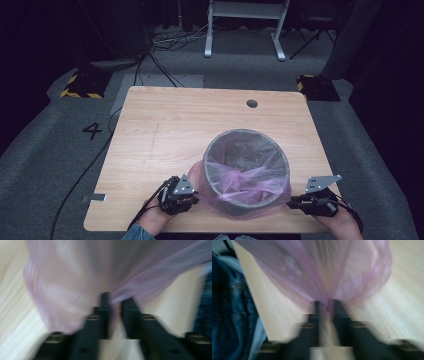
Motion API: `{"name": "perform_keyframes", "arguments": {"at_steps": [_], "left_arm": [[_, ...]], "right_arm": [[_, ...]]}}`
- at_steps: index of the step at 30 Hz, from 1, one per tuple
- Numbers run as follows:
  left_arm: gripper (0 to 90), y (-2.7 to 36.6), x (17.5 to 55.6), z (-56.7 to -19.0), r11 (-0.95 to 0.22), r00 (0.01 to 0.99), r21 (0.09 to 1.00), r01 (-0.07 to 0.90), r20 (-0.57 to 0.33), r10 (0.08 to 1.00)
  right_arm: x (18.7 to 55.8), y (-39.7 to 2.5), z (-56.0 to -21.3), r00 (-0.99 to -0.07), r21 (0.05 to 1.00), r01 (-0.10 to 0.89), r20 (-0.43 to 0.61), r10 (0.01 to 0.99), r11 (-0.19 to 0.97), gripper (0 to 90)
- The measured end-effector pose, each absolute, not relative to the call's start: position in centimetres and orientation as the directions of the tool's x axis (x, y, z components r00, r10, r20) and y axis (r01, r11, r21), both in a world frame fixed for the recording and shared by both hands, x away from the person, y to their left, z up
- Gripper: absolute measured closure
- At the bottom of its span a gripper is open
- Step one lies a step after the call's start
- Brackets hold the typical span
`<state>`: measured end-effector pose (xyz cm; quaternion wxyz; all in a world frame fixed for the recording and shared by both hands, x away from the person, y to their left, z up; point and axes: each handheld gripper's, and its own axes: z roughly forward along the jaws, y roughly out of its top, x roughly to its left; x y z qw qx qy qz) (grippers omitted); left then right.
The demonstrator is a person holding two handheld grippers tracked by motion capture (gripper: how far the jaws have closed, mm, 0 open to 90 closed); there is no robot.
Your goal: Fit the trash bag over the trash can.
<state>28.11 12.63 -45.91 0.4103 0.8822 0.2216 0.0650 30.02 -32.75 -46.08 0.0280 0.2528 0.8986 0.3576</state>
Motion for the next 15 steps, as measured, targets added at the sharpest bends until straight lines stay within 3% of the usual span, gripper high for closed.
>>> {"name": "perform_keyframes", "arguments": {"at_steps": [2,5,6,8,10,12,15], "left_arm": [[45.7,12.7,27.4,-44.9,-0.539,0.899,0.782,0.314,-0.061,0.434],[41.6,12.3,26.6,-43.4,-0.497,0.912,0.827,0.262,-0.044,0.409],[44.0,12.0,26.3,-42.9,-0.494,0.916,0.833,0.248,-0.035,0.400],[59.6,11.3,25.8,-42.2,-0.496,0.925,0.841,0.215,-0.012,0.381],[76.9,10.8,25.7,-42.0,-0.525,0.926,0.828,0.195,0.022,0.378],[86.2,10.5,25.7,-42.4,-0.558,0.923,0.806,0.198,0.040,0.384],[89.2,10.1,26.0,-43.9,-0.590,0.917,0.773,0.234,0.027,0.399]], "right_arm": [[29.4,-32.9,-45.1,-0.882,0.701,0.403,0.128,0.453,0.589,44.7],[28.7,-32.5,-43.3,-0.902,0.771,0.330,0.088,0.422,0.544,32.8],[28.5,-32.2,-42.7,-0.909,0.788,0.308,0.079,0.408,0.533,38.2],[28.1,-31.4,-41.6,-0.927,0.804,0.261,0.055,0.370,0.534,63.4],[28.2,-30.5,-40.8,-0.925,0.801,0.253,0.037,0.377,0.542,81.5],[28.7,-30.0,-40.7,-0.921,0.797,0.260,0.036,0.388,0.545,88.6],[30.2,-29.7,-42.2,-0.904,0.753,0.329,0.076,0.420,0.570,89.4]]}}
